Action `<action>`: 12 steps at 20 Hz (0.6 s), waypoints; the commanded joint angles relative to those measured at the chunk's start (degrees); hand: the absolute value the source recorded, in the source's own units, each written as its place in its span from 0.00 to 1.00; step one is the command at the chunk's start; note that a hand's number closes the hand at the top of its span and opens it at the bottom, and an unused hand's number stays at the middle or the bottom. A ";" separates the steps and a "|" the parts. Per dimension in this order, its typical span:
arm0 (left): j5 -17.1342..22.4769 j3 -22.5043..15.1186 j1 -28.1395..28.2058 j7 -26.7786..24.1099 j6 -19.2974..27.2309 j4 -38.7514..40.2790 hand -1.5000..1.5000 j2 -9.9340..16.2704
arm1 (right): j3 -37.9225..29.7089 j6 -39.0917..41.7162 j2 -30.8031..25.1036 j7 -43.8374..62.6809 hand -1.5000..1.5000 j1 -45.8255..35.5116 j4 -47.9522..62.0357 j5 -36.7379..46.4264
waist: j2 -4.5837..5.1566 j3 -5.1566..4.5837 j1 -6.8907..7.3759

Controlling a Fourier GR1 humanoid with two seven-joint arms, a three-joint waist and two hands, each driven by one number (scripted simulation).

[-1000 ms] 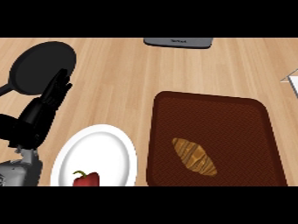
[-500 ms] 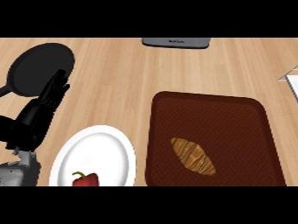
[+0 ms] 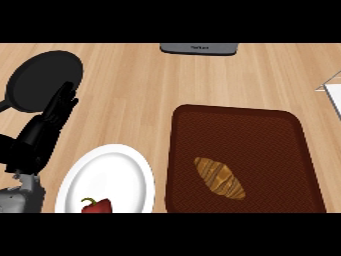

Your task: Pick the tomato from the tray and place it in the tiered shelf

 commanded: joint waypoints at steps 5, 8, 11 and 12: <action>-1.03 0.38 -0.56 -0.28 0.85 1.19 0.50 -0.12 | 4.64 -2.45 1.85 18.65 1.00 3.75 -7.47 6.39 | -0.44 -0.16 -1.57; -0.54 0.78 1.01 -0.64 0.45 -0.65 0.50 0.35 | 1.58 20.41 -0.87 14.82 0.00 6.86 2.77 6.32 | 0.20 -0.29 -0.65; 0.04 1.29 1.84 0.53 0.49 -1.10 0.50 0.38 | -0.16 27.99 -0.22 10.80 0.00 2.62 4.22 3.85 | -1.40 -0.26 -1.89; 1.03 2.01 0.83 -0.03 -0.97 0.13 0.50 1.36 | -0.48 26.90 0.94 15.88 0.00 1.89 2.38 3.69 | -0.83 -0.20 -1.44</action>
